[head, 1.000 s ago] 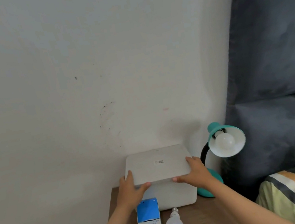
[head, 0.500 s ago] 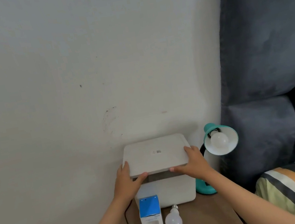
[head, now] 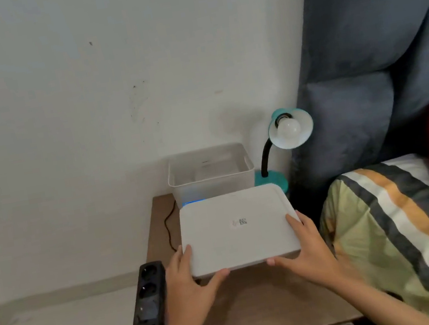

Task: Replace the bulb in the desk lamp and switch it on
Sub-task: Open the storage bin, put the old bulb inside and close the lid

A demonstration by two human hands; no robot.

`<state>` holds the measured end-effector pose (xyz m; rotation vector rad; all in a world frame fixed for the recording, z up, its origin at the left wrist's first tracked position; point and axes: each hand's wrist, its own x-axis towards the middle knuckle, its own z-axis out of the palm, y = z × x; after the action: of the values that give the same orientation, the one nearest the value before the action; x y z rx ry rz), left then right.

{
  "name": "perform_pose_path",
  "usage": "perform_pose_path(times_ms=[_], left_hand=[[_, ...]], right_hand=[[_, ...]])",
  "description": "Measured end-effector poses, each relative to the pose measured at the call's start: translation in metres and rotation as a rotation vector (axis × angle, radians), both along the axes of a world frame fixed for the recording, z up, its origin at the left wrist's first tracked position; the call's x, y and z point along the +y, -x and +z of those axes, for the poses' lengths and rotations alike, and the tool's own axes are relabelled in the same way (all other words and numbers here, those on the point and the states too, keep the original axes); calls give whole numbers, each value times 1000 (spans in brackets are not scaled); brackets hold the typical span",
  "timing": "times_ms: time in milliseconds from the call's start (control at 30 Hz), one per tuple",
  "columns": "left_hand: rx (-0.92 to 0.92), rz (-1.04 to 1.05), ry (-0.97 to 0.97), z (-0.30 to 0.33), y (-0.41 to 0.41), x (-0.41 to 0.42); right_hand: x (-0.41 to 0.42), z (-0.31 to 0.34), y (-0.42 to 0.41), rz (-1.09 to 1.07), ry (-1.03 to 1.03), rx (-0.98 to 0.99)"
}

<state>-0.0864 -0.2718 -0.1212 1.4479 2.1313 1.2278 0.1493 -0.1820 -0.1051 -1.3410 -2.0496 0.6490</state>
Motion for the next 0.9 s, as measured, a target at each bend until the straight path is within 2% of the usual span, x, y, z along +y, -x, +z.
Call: perform_pose_path(times_ms=[200,433,633,900], left_hand=[[7,-23,149,-43,-38,-42],[31,-97,316,-63,-46,-52],[46,-131,312,-61,-38,-36],[62,-81,80,-15,-13,30]], right_hand=[[-41,-54,-41,-33,131,-89],[-51,-81,-50,-76,264,-248],[-42,-72,-30,-91,246,-302],[9,-38,44,1,143,-60]])
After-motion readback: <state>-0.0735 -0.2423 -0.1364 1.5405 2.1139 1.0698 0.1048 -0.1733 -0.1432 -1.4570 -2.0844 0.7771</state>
